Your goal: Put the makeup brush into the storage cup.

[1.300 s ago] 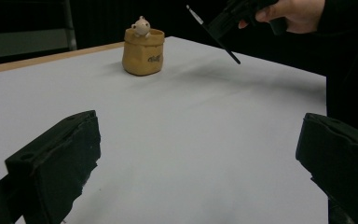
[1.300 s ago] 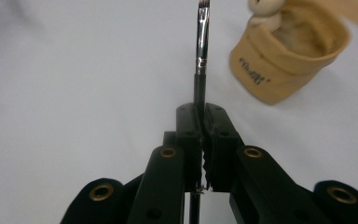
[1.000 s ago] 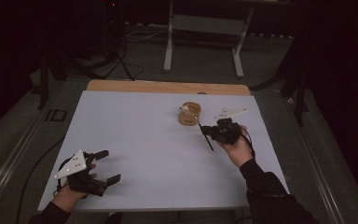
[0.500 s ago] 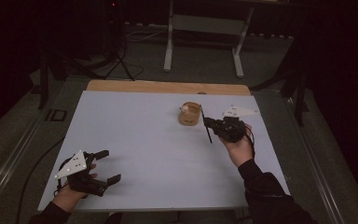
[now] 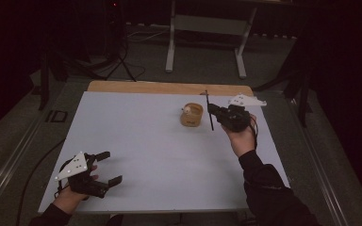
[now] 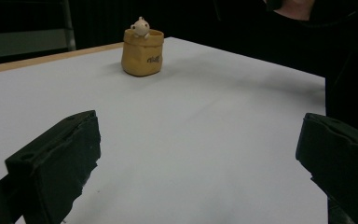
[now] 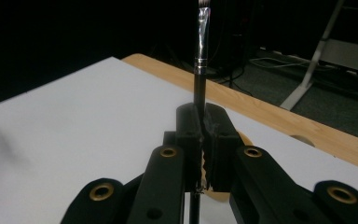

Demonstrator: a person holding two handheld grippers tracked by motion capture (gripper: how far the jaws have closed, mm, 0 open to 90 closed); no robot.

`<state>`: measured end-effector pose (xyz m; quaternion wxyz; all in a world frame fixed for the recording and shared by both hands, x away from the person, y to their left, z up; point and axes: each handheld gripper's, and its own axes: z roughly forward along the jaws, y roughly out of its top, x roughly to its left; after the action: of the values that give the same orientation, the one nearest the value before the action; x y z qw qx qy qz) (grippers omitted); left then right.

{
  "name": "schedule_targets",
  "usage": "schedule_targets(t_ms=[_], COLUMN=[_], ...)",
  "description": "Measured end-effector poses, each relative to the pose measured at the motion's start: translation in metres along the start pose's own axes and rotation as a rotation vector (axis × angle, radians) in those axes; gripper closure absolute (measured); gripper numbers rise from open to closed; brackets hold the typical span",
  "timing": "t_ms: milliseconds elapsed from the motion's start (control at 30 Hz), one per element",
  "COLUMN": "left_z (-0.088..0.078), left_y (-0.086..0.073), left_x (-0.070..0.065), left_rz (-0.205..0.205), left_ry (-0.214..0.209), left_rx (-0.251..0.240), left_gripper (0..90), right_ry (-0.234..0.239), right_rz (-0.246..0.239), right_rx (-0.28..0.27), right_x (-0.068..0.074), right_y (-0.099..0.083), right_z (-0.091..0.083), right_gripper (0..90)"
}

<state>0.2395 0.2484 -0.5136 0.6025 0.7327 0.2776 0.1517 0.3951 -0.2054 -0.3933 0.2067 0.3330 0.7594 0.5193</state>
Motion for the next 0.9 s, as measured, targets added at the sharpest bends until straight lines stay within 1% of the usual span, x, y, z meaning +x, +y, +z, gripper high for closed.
schedule_targets(t_ms=[67,133,200,267,300,467,533,667,767,833,867,900], left_z=[0.000,0.000,0.000,0.000,-0.001,0.000,0.000,-0.001,0.000,0.000,0.000,0.000], left_y=[0.000,0.000,0.000,0.000,0.000,0.000,0.000,0.000,0.000,0.000,0.000,0.000], left_x=[0.000,0.000,0.000,0.000,0.000,0.000,0.000,0.000,0.000,0.000,0.000,0.000], left_rz=[-0.001,0.000,-0.001,0.000,0.000,-0.001,0.001,0.001,0.002,0.002,0.003,0.002], left_ry=[-0.001,-0.002,-0.002,-0.002,-0.003,-0.004,-0.003,-0.003,-0.005,-0.006,-0.007,-0.007], left_rx=[-0.001,-0.001,-0.001,-0.001,-0.001,-0.001,-0.001,-0.003,-0.001,-0.001,-0.001,-0.001], left_gripper=[0.1,0.1,0.1,0.1,0.1,0.1,0.1,0.1,0.1,0.1,0.1,0.1], right_ry=[-0.008,-0.012,-0.021,-0.038,-0.034,-0.056,-0.054,-0.069,-0.071,-0.063,-0.072,-0.071], right_rz=[0.001,0.018,0.021,0.021,0.023,0.011,0.017,0.018,0.023,0.032,0.024,0.028], right_rx=[-0.005,-0.017,-0.020,-0.022,-0.022,-0.037,-0.046,-0.064,-0.072,-0.080,-0.083,-0.084], right_x=[-0.001,-0.003,-0.004,-0.005,-0.005,-0.004,-0.005,-0.005,-0.008,-0.010,-0.010,-0.012], right_y=[0.001,0.004,0.006,0.008,0.009,0.016,0.019,0.024,0.026,0.029,0.030,0.030], right_z=[0.001,0.004,0.006,0.009,0.011,0.017,0.019,0.023,0.026,0.028,0.029,0.030], right_gripper=[85.8,85.8,85.8,85.8,85.8,85.8,85.8,85.8,85.8,85.8,85.8,85.8])
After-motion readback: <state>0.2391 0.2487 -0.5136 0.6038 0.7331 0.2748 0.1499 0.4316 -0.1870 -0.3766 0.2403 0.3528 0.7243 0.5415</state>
